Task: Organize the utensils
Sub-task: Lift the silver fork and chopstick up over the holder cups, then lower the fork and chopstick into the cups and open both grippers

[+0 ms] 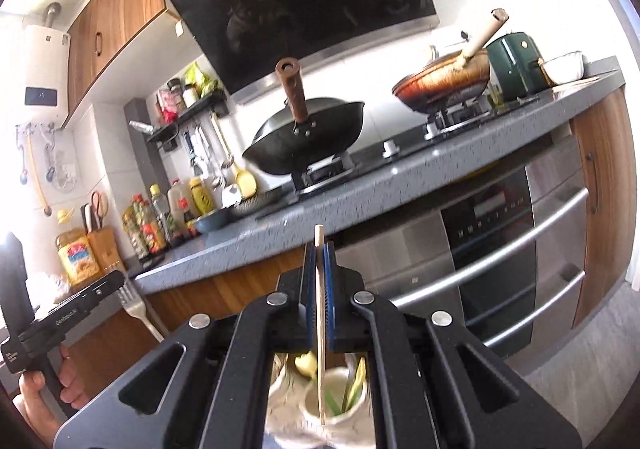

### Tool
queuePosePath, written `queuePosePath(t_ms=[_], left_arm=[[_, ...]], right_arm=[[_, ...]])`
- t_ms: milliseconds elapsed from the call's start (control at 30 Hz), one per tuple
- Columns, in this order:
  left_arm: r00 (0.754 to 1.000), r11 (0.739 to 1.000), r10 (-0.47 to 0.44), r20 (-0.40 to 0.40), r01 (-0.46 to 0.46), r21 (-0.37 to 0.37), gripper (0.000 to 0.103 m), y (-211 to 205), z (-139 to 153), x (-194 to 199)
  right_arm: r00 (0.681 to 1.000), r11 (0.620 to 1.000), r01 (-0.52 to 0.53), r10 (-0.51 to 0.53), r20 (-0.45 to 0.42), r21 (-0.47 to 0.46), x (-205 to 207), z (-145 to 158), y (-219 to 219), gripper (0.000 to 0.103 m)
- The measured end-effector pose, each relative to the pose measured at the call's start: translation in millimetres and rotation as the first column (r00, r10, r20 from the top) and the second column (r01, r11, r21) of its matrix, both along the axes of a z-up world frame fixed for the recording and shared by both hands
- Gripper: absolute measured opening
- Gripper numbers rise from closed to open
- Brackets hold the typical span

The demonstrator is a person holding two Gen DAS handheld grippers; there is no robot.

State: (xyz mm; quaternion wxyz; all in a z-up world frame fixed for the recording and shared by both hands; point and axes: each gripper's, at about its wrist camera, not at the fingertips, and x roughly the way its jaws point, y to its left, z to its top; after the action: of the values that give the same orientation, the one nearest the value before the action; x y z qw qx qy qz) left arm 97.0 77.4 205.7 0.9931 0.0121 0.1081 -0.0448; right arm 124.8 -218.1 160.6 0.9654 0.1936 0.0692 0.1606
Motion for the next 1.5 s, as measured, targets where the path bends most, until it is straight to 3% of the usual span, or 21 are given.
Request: queuePosePath(t_ms=[200, 567, 833, 933, 1167, 1200, 1267, 1300, 1367, 1433, 1467, 1500], left_arm=[[0.997, 0.989, 0.075, 0.029, -0.078, 0.124, 0.003, -14.5, -10.7, 24.7], [0.995, 0.972, 0.016, -0.095, 0.007, 0.233, 0.003, -39.6, -72.9, 58.8], [0.980, 0.972, -0.033, -0.195, 0.077, 0.222, 0.003, -48.4, -100.3, 69.4], [0.974, 0.974, -0.047, -0.224, 0.095, 0.206, 0.003, -48.7, -108.4, 70.9], [0.972, 0.979, -0.036, -0.230, 0.080, 0.188, 0.003, -44.9, -111.7, 73.1], [0.972, 0.980, -0.036, -0.233, 0.080, 0.183, 0.004, -44.2, -111.5, 73.7], [0.972, 0.983, -0.042, -0.231, 0.082, 0.167, 0.018, -42.2, -109.9, 73.7], [0.974, 0.984, -0.036, -0.226, 0.074, 0.164, 0.034, -41.5, -108.9, 72.2], [0.977, 0.985, -0.038, -0.212, 0.072, 0.158, 0.038, -40.9, -104.3, 66.1], [0.978, 0.986, -0.042, -0.202, 0.073, 0.149, 0.040, -38.8, -97.9, 58.1], [0.979, 0.987, -0.043, -0.199, 0.072, 0.141, 0.042, -36.9, -94.6, 53.0], [0.979, 0.988, -0.043, -0.197, 0.071, 0.134, 0.054, -35.3, -92.2, 49.1]], right_arm=[[0.999, 0.999, 0.035, -0.035, 0.020, -0.017, 22.5, -8.8, 6.2, 0.004], [0.996, 0.981, -0.050, 0.034, -0.088, -0.187, 55.5, -55.3, 39.3, 0.004], [0.977, 0.956, -0.130, 0.078, -0.197, -0.265, 68.1, -75.6, 58.3, 0.001], [0.965, 0.954, -0.156, 0.092, -0.245, -0.255, 73.3, -83.2, 59.7, 0.000], [0.960, 0.953, -0.162, 0.092, -0.265, -0.256, 75.6, -88.7, 59.4, 0.001], [0.959, 0.953, -0.164, 0.093, -0.267, -0.256, 75.3, -88.7, 59.5, 0.001], [0.960, 0.954, -0.163, 0.094, -0.265, -0.253, 74.0, -87.9, 58.7, 0.001], [0.958, 0.953, -0.163, 0.091, -0.272, -0.254, 72.8, -87.5, 58.5, 0.001], [0.956, 0.952, -0.160, 0.084, -0.282, -0.261, 68.9, -85.1, 57.4, 0.002], [0.956, 0.950, -0.156, 0.075, -0.285, -0.272, 61.7, -80.8, 55.7, 0.013], [0.956, 0.949, -0.149, 0.066, -0.287, -0.278, 57.9, -78.9, 54.3, 0.030], [0.955, 0.949, -0.141, 0.056, -0.290, -0.282, 51.5, -76.7, 51.9, 0.039]])
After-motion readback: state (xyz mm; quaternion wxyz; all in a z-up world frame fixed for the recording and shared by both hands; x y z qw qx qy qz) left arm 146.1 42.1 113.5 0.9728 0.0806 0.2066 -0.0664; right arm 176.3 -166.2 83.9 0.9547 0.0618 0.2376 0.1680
